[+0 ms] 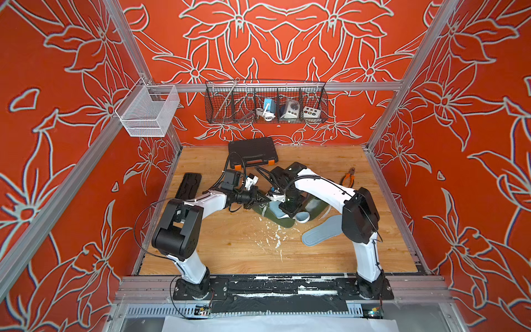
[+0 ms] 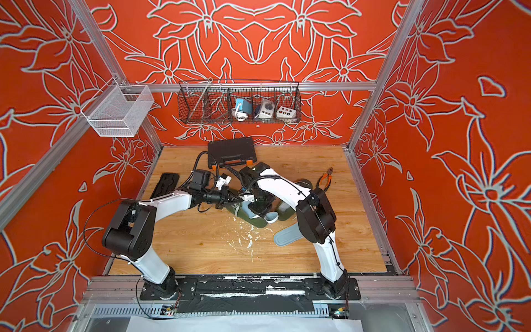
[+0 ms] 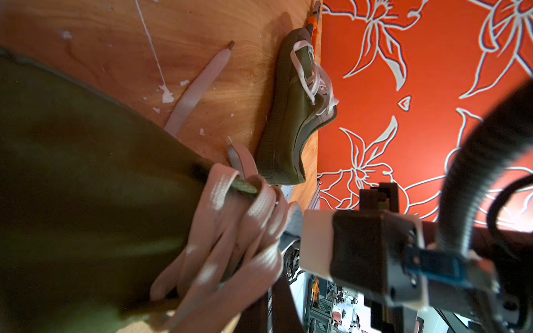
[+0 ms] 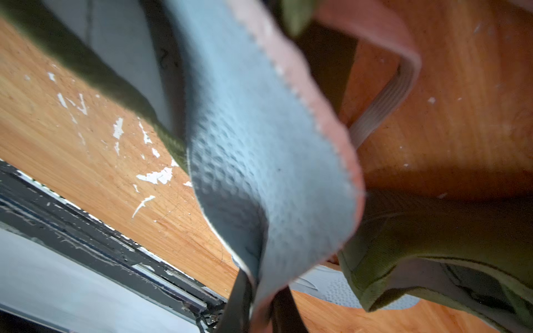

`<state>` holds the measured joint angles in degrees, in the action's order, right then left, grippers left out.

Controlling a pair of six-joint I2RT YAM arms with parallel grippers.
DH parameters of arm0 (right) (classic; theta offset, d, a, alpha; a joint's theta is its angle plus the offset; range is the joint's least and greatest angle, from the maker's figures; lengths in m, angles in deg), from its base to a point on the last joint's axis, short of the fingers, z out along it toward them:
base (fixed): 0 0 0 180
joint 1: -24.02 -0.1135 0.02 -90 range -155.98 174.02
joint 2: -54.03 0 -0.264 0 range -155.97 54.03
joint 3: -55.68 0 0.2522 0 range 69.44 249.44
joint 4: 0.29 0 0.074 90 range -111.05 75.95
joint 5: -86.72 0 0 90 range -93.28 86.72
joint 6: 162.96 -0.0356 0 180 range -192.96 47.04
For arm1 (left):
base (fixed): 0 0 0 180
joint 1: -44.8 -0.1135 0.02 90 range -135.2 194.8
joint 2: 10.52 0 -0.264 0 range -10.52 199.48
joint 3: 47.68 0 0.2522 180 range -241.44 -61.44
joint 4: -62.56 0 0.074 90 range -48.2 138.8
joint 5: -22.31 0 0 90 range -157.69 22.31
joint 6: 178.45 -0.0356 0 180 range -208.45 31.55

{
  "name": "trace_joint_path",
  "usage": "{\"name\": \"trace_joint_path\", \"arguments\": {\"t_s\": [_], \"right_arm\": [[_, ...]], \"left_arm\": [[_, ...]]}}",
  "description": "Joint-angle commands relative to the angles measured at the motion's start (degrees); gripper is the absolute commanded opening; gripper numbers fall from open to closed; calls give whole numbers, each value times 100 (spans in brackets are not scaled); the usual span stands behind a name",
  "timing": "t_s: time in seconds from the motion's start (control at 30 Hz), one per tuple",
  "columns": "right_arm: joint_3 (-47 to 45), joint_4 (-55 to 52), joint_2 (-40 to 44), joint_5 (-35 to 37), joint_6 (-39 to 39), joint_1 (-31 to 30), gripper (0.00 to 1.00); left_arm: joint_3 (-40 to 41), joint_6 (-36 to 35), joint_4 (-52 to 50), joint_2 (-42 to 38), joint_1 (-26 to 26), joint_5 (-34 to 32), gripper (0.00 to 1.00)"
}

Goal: Insert the insole into the shoe

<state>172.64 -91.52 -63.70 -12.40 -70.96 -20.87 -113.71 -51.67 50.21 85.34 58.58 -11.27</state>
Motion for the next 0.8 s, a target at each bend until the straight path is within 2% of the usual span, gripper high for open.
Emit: {"name": "trace_joint_path", "arguments": {"t_s": [0.0,0.23,0.4,0.57,0.77], "right_arm": [[260,-219,-40,-579,-314,30,0],[492,-111,-205,-1192,-566,52,0],[546,130,-322,-1029,-625,36,0],[591,127,-360,-990,-181,-191,0],[-193,332,-145,-907,-109,-233,0]], "left_arm": [[30,108,354,-293,19,317,0],[285,290,609,-427,29,252,0],[458,485,827,-469,28,228,0],[481,619,1016,-404,28,182,0],[320,764,1192,-305,-6,170,0]]}}
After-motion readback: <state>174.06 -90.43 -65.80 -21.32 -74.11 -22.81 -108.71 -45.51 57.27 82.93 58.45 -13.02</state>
